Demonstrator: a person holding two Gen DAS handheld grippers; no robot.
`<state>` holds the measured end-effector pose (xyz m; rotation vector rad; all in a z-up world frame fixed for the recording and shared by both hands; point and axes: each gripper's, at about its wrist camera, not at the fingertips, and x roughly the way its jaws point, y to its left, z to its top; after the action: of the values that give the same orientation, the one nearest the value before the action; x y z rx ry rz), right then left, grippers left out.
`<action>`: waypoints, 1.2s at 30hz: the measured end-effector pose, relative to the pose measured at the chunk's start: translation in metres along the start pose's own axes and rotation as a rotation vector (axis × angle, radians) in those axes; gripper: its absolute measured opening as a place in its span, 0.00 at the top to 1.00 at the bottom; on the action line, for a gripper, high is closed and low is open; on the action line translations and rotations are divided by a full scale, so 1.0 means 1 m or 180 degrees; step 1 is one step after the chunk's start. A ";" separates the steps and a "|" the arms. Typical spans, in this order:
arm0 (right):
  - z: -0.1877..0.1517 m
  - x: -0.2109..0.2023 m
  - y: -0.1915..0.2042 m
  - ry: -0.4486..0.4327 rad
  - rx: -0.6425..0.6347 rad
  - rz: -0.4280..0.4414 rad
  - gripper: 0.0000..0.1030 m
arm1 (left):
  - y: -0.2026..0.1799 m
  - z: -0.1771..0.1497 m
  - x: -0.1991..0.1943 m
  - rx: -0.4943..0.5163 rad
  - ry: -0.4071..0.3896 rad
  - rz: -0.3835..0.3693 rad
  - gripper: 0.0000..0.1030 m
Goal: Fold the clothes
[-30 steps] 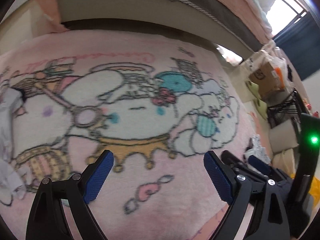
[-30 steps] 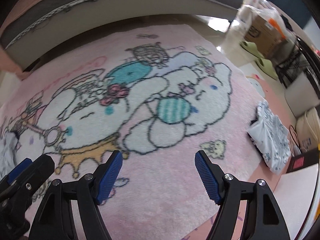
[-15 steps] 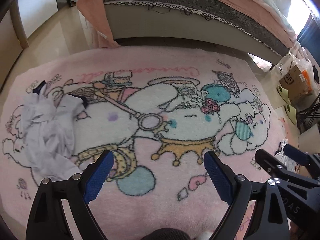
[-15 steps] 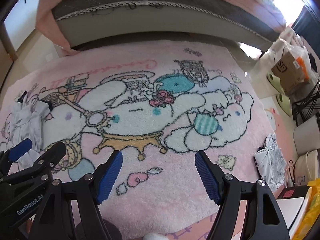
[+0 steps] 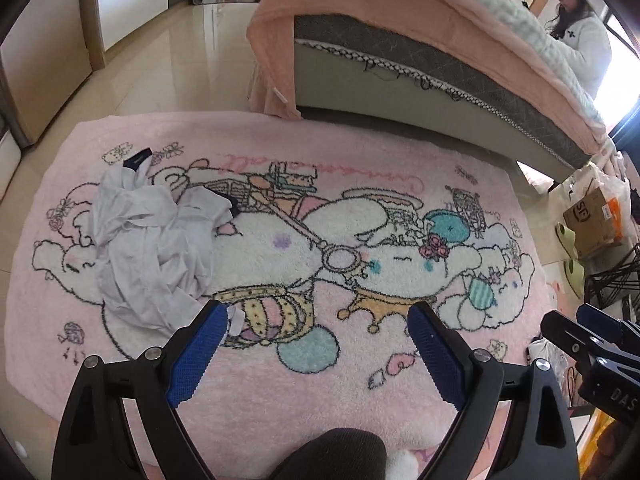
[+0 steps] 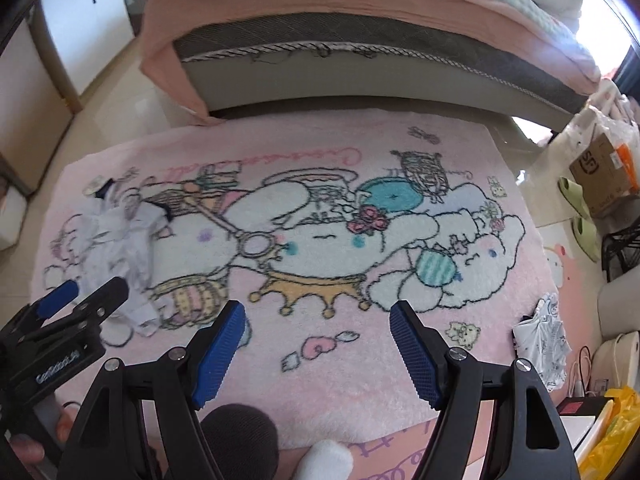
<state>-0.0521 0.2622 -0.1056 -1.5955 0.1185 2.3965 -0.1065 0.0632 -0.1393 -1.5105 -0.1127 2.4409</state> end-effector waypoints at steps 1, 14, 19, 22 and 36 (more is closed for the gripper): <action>-0.001 -0.009 0.001 -0.0038 -0.0016 -0.0031 0.28 | 0.001 0.001 -0.008 0.0014 -0.0028 0.0004 0.10; -0.023 -0.093 0.033 -0.0428 0.0169 0.0065 0.27 | 0.013 -0.006 -0.092 -0.0013 -0.0243 0.0131 0.10; -0.032 -0.097 0.046 -0.0353 0.0113 0.0117 0.27 | 0.022 -0.012 -0.109 -0.0099 -0.0268 0.0243 0.10; -0.032 -0.098 0.045 -0.0345 0.0156 0.0111 0.27 | 0.025 -0.014 -0.115 -0.0127 -0.0275 0.0296 0.10; -0.040 -0.088 0.080 0.0013 0.0223 0.0237 0.27 | 0.043 -0.022 -0.129 -0.0228 -0.0305 0.0655 0.10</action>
<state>-0.0047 0.1619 -0.0464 -1.5914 0.2643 2.4161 -0.0403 -0.0136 -0.0465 -1.5017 -0.0667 2.6988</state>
